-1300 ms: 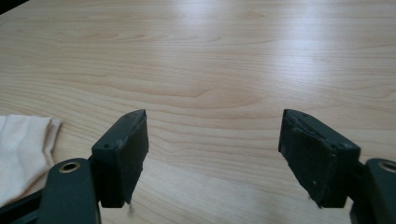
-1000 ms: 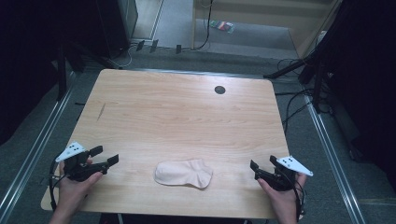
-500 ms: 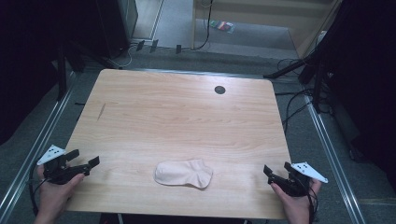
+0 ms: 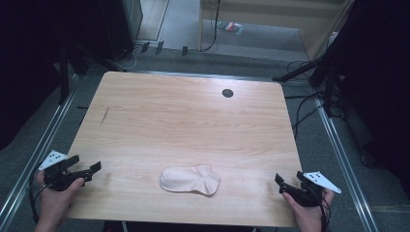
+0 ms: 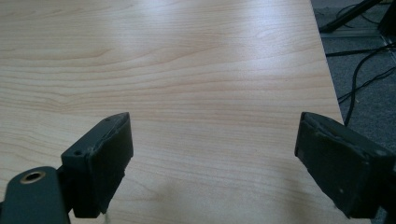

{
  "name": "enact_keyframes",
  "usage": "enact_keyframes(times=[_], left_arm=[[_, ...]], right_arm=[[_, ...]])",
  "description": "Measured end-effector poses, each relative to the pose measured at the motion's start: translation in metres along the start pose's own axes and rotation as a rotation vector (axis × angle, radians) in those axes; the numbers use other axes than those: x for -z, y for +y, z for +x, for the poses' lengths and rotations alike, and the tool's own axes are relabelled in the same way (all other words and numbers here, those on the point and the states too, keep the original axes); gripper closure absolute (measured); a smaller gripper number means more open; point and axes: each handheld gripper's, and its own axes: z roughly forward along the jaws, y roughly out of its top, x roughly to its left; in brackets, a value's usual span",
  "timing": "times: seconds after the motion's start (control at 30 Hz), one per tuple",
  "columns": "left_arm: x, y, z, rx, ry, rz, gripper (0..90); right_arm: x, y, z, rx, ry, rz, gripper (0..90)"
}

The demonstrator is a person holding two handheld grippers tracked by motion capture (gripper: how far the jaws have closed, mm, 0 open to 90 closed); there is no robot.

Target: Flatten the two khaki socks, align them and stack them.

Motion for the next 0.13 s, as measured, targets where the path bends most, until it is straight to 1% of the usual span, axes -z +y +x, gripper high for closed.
enact_keyframes(times=[0.13], left_arm=[[-0.0018, 0.0003, -0.0007, -0.001, 0.002, 0.011, 4.4]], right_arm=[[0.0, 0.0, 0.0012, 0.004, -0.002, 0.003, 11.4]])
